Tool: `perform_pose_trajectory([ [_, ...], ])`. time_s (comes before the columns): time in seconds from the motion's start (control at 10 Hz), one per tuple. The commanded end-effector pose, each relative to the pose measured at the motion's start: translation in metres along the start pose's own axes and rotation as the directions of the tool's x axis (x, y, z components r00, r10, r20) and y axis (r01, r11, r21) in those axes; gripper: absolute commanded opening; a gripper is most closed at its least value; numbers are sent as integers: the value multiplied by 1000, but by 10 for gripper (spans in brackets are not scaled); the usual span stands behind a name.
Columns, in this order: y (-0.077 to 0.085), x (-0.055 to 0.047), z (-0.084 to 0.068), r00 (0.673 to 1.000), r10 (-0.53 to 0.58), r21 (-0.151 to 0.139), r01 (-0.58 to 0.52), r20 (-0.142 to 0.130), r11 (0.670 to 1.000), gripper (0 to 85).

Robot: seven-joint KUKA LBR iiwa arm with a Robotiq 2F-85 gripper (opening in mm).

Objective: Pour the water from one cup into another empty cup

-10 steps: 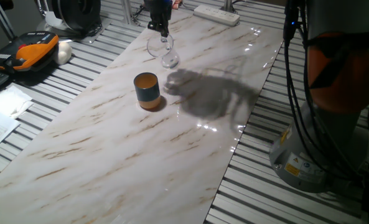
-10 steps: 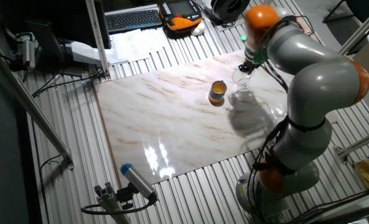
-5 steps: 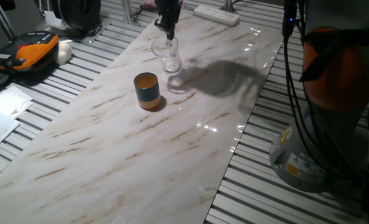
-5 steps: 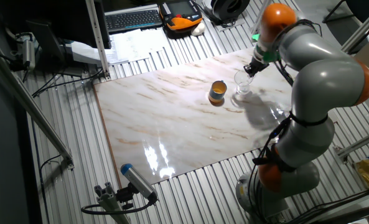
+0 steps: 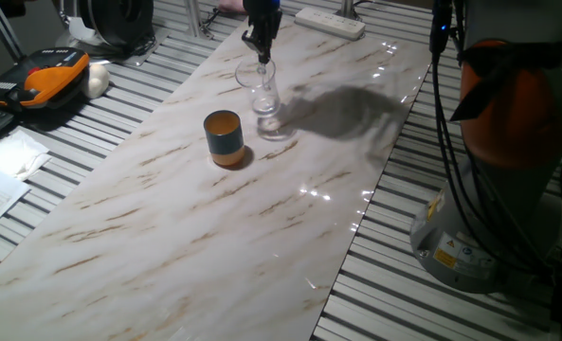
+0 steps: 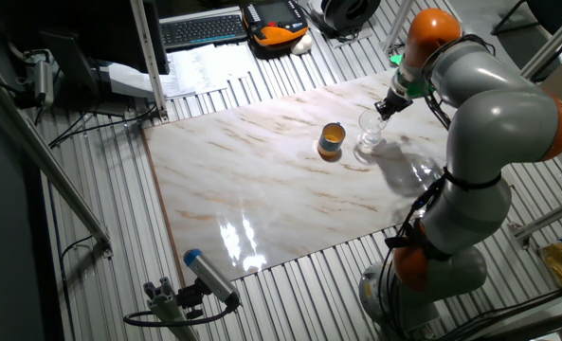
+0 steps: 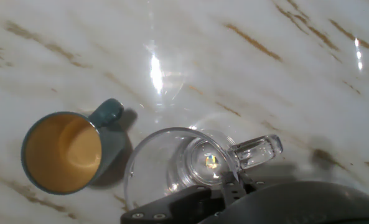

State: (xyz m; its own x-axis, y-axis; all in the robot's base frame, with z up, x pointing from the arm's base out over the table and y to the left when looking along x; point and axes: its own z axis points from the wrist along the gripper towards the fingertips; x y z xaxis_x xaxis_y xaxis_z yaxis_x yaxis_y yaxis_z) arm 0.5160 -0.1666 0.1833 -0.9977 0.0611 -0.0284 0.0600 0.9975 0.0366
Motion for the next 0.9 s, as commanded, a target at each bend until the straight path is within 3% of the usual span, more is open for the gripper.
perform_pose_trajectory([
  [0.0, -1, 0, 3, 1000, 14, -29, -14, -2, 999, 0],
  [0.1, -2, 0, 6, 999, 31, -61, -31, -9, 998, 0],
  [0.4, -4, 2, 7, 996, 76, -113, -80, -35, 990, 0],
  [0.8, -6, 2, 16, 995, 88, -125, -93, -40, 988, 0],
])
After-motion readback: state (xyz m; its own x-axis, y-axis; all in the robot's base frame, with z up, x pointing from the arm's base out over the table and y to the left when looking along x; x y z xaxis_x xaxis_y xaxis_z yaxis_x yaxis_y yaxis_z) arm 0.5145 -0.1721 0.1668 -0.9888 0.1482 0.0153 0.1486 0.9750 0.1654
